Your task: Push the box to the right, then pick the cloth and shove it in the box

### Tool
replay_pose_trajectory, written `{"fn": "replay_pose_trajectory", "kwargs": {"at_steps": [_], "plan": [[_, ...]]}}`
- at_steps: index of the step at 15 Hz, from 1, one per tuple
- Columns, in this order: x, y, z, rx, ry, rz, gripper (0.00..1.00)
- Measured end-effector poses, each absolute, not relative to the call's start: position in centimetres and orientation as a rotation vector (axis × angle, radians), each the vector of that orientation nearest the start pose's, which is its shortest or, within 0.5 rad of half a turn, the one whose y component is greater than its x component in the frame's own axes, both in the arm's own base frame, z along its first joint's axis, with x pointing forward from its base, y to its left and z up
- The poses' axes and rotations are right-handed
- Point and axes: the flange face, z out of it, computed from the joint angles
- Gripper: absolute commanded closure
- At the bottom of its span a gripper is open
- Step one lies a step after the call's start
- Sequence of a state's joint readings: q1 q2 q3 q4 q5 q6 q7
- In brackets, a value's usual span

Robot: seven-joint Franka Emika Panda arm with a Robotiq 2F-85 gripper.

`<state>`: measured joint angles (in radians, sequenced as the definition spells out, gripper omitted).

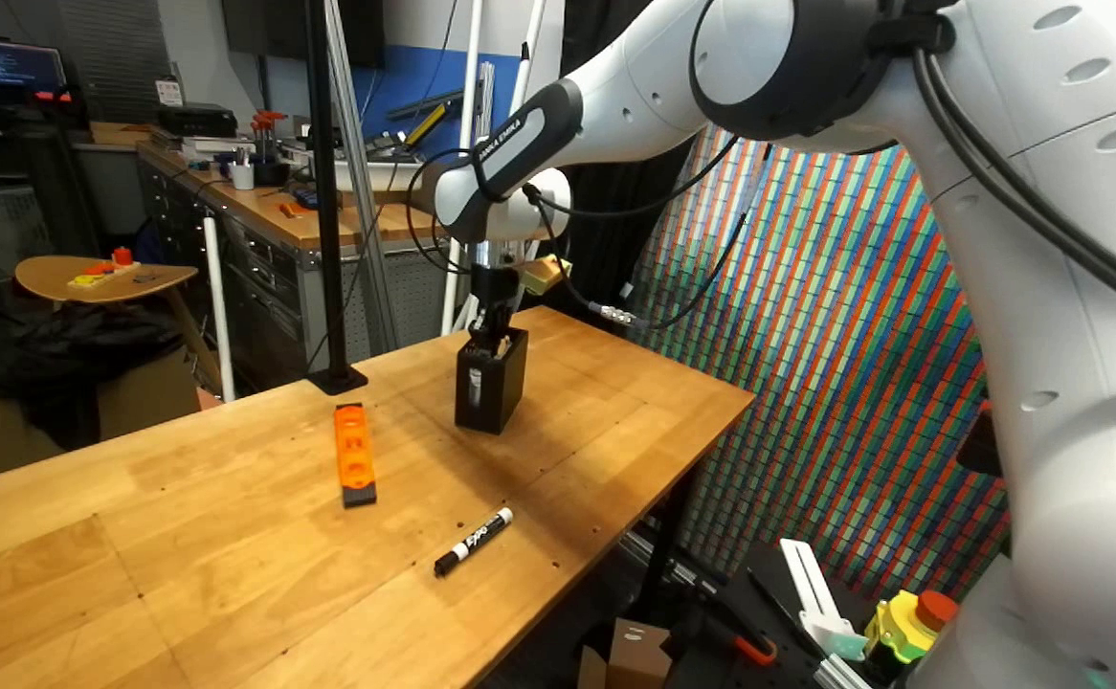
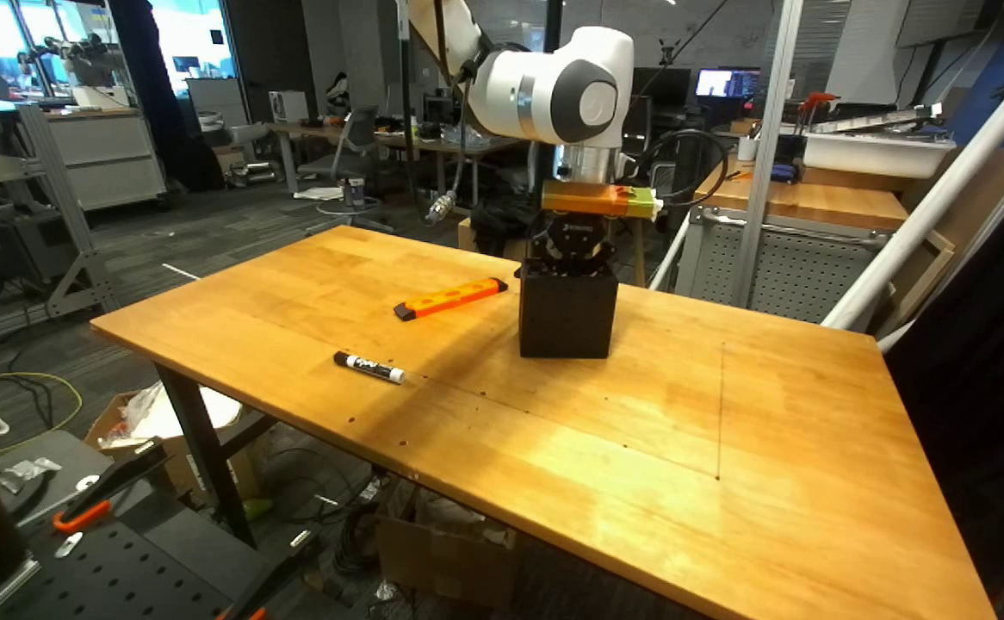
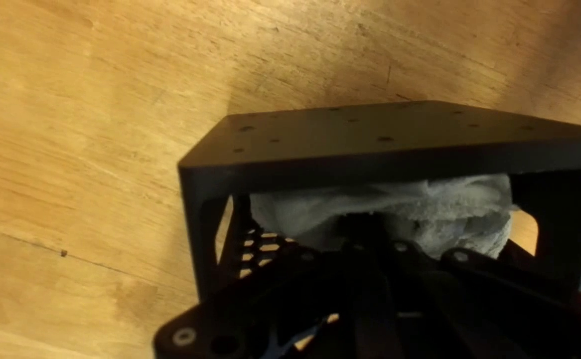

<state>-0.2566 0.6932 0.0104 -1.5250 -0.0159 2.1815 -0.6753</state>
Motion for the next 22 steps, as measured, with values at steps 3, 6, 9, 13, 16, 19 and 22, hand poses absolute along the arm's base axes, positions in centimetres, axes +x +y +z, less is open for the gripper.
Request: {"fn": "replay_pose_trajectory", "kwargs": {"at_steps": [3, 6, 9, 13, 16, 19, 22], "plan": [[67.4, -17.1, 24.8, -3.069, -0.668, 0.025, 1.0], [66.4, -16.8, 24.3, -3.07, -0.654, 0.02, 1.0], [65.6, -16.6, 23.7, -3.066, -0.639, 0.029, 1.0], [65.2, -16.3, 23.1, -3.059, -0.624, 0.043, 1.0], [65.2, -16.4, 23.1, -3.062, -0.607, 0.044, 1.0], [65.2, -16.5, 23.6, -3.07, -0.582, 0.033, 1.0], [65.4, -17.0, 25.7, -3.092, -0.547, -0.01, 1.0]]}}
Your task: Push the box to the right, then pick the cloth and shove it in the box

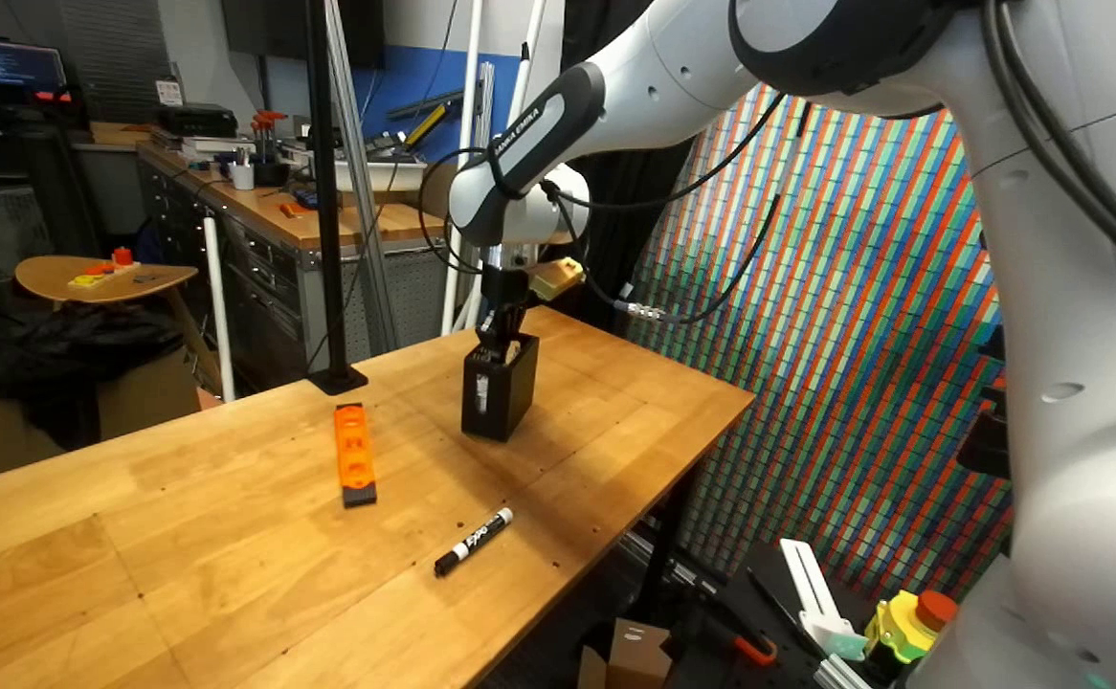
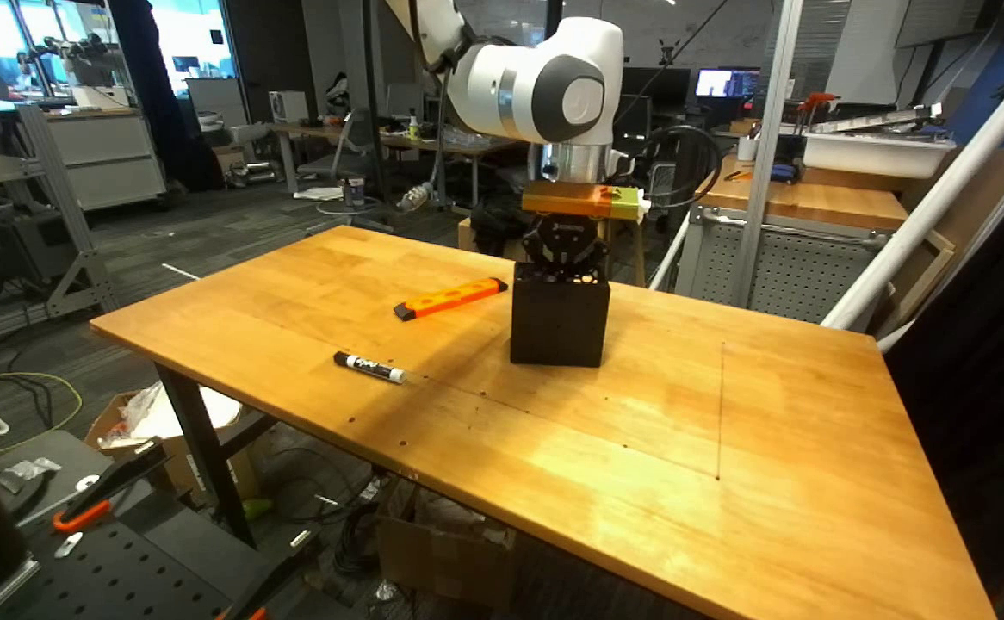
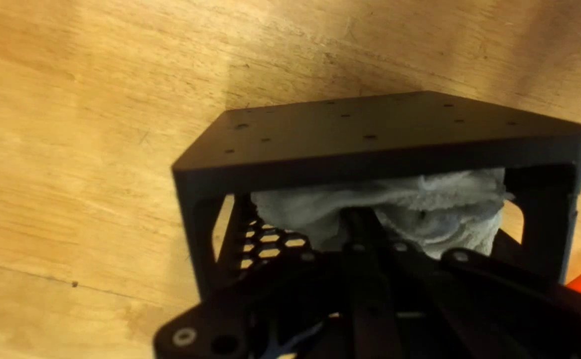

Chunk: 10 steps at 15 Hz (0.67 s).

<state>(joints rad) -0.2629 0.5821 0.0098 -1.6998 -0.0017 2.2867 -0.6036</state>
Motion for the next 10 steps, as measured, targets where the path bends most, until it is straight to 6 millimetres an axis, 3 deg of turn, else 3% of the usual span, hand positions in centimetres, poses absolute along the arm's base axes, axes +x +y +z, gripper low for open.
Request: {"fn": "replay_pose_trajectory", "kwargs": {"at_steps": [3, 4, 5, 7, 10], "plan": [[65.6, -18.0, 29.6, -3.128, -0.498, -0.092, 1.0], [65.6, -18.4, 31.1, -3.139, -0.478, -0.124, 0.88], [65.6, -18.7, 32.5, -3.147, -0.45, -0.157, 0.98], [65.5, -19.3, 35.2, -3.153, -0.363, -0.211, 0.88], [65.3, -19.5, 36.3, -3.156, -0.33, -0.225, 0.88]]}}
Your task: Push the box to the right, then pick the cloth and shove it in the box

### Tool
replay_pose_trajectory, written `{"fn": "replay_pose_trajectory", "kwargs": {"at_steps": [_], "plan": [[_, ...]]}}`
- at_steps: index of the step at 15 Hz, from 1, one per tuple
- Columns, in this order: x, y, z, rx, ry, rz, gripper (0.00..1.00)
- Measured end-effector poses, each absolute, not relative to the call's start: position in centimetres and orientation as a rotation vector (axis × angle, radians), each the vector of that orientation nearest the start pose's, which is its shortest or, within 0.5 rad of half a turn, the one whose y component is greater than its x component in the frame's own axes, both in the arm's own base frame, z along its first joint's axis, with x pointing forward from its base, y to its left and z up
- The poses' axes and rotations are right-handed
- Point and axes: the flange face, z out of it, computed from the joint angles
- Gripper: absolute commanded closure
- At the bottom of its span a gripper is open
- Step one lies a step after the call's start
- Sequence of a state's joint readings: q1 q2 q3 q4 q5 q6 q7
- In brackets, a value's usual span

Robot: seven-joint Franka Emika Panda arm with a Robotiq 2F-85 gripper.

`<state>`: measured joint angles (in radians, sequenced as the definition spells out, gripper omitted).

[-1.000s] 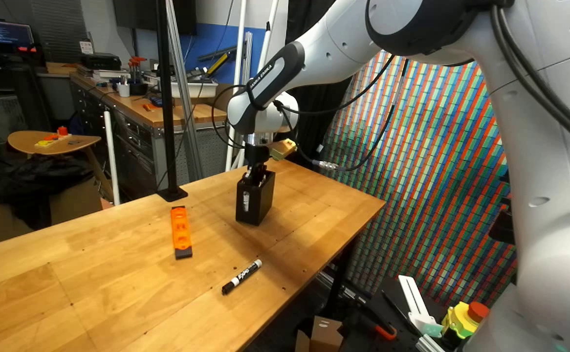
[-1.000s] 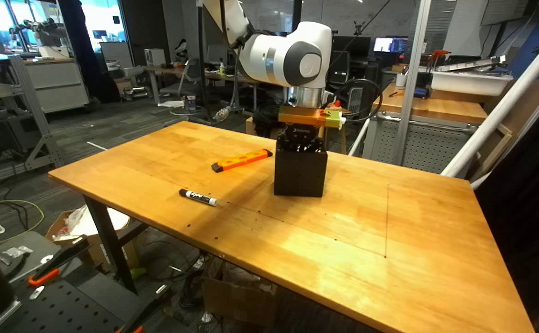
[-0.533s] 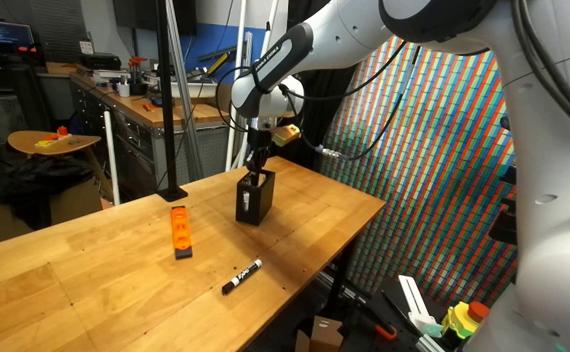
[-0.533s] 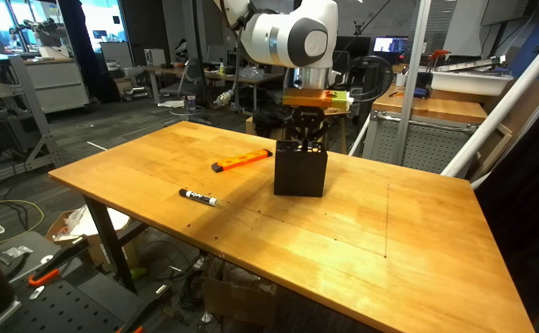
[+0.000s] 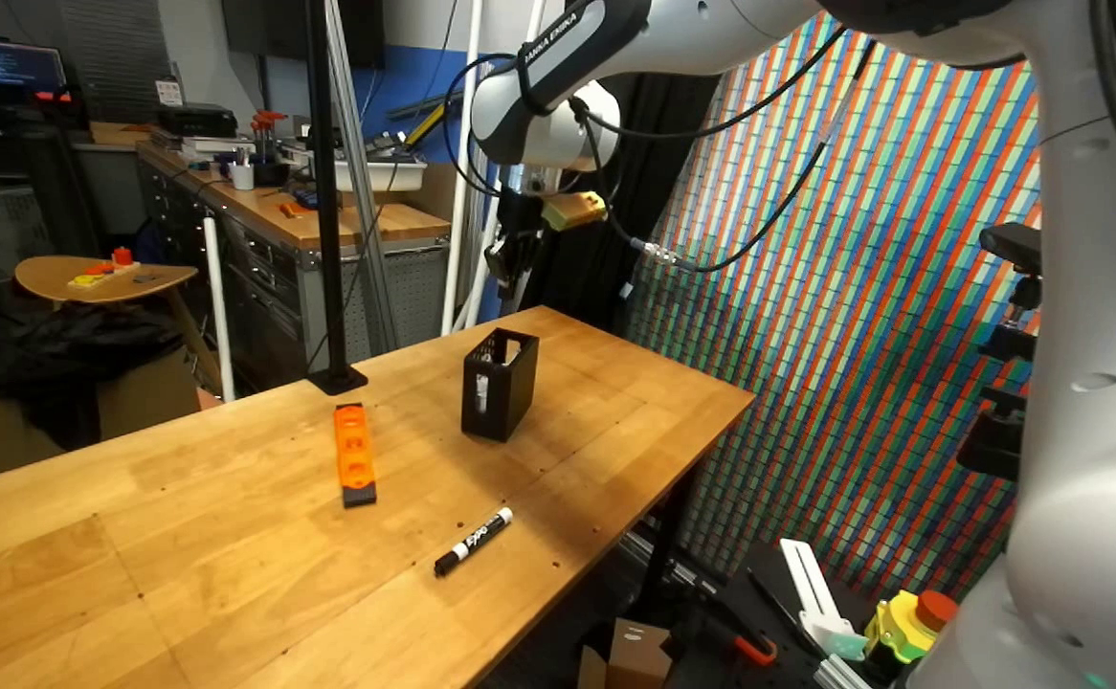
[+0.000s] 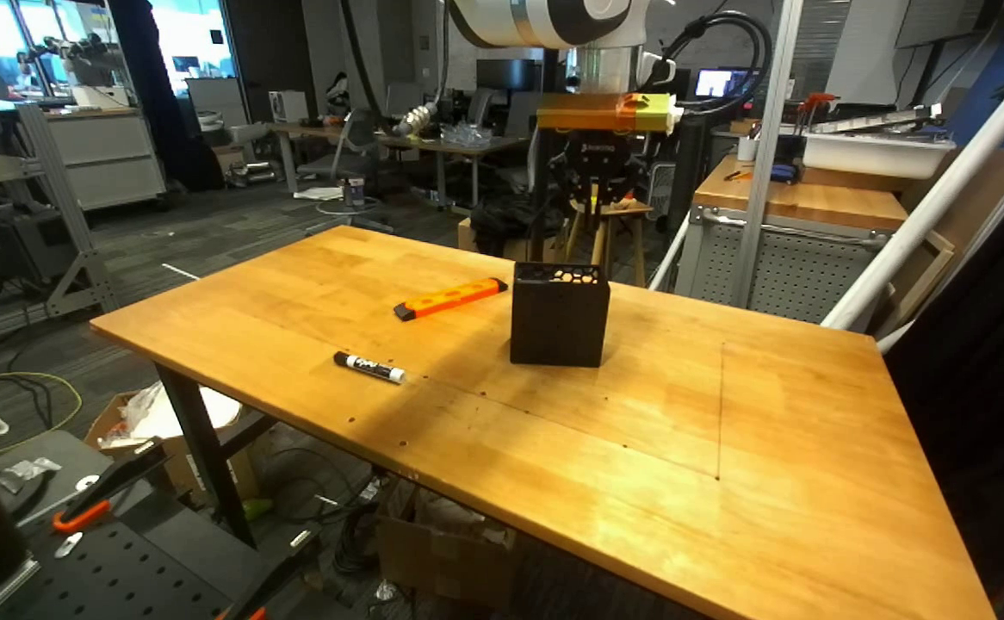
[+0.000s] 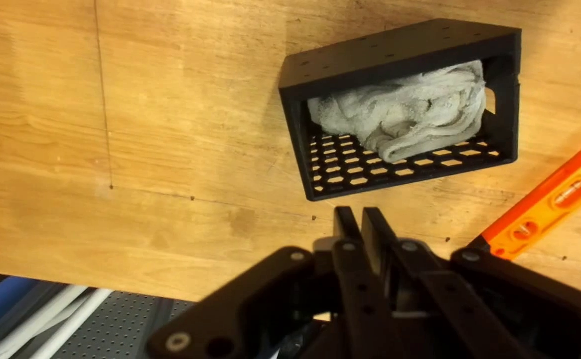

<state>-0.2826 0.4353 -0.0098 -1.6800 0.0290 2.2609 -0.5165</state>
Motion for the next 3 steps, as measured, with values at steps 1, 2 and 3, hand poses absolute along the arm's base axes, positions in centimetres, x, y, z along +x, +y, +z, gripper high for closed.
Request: {"fn": "replay_pose_trajectory", "kwargs": {"at_steps": [1, 2, 3], "plan": [[65.32, -19.49, 36.21, -3.155, -0.327, -0.222, 0.88], [65.29, -19.49, 36.12, -3.155, -0.325, -0.219, 0.88], [65.29, -19.49, 36.08, -3.155, -0.324, -0.218, 0.88]]}}
